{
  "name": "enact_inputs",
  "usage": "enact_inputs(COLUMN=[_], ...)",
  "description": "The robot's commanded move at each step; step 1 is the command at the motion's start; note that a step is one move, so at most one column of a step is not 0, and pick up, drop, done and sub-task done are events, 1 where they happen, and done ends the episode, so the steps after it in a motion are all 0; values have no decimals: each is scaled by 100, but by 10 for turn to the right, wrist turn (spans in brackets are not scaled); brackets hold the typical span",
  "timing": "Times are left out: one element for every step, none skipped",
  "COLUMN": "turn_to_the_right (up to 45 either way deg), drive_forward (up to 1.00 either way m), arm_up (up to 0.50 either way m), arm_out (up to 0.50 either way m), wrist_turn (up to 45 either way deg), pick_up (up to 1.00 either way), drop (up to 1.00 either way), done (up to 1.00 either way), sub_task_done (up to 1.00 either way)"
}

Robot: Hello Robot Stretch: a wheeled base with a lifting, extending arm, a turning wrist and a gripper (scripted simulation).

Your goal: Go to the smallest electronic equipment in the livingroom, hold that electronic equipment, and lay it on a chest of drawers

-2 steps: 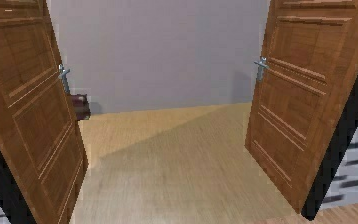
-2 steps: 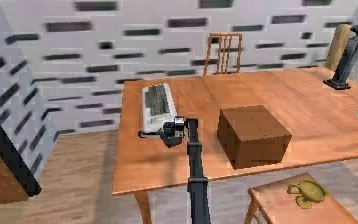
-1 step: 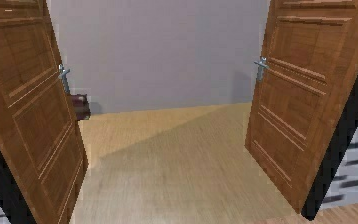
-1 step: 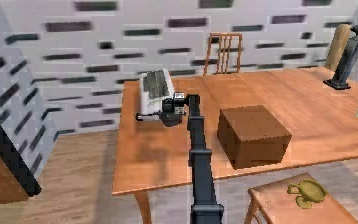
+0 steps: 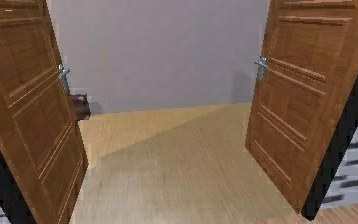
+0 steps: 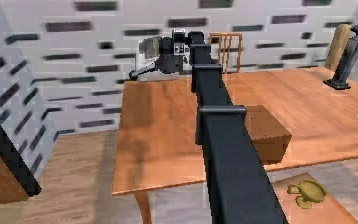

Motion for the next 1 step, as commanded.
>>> enact_inputs(turn_to_the_right=[0], drive_forward=[0], arm_up=[0], arm_out=[0], wrist_turn=[-450], pick_up=[0], drop=[0], done=[0], sub_task_done=[0])
